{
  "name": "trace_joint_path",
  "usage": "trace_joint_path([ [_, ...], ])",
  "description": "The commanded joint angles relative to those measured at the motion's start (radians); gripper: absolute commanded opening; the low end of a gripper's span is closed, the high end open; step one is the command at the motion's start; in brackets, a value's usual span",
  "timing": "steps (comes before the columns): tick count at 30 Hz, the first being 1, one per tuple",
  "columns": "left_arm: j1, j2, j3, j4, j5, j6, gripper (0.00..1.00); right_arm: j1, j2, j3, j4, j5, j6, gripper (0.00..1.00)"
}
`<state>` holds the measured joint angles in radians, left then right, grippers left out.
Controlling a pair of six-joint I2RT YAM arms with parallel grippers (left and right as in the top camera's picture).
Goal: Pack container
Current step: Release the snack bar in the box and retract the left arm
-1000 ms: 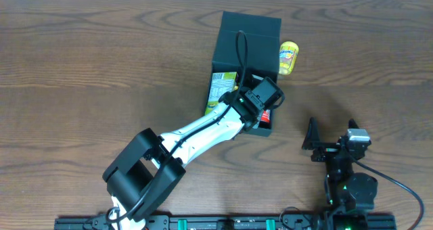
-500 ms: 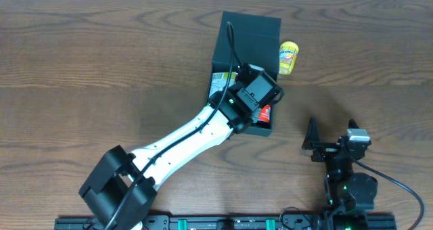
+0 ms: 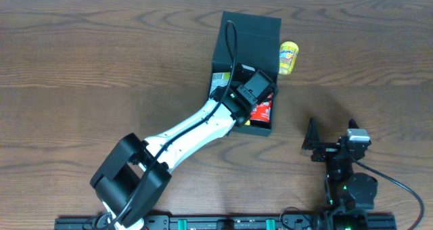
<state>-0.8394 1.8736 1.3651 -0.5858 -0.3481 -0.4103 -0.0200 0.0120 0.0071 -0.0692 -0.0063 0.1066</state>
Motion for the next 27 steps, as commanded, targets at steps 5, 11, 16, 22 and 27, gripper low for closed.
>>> trace_joint_path([
  [5,0.021,0.061,-0.01,-0.005,-0.021,0.007,0.06,0.014,-0.005,-0.002,-0.005,0.003,0.012,0.99],
  [11,0.02,0.08,-0.01,-0.005,0.063,-0.014,0.06,0.014,-0.005,-0.002,-0.005,0.003,0.012,0.99],
  [16,0.019,0.038,-0.01,-0.008,0.059,-0.017,0.06,0.014,-0.005,-0.002,-0.005,0.003,0.012,0.99],
  [22,0.021,-0.107,-0.01,-0.042,0.006,-0.018,0.06,0.014,-0.005,-0.002,-0.005,0.003,0.012,0.99],
  [27,0.023,-0.267,-0.01,-0.135,-0.098,-0.017,0.06,0.014,-0.005,-0.002,-0.005,0.003,0.012,0.99],
])
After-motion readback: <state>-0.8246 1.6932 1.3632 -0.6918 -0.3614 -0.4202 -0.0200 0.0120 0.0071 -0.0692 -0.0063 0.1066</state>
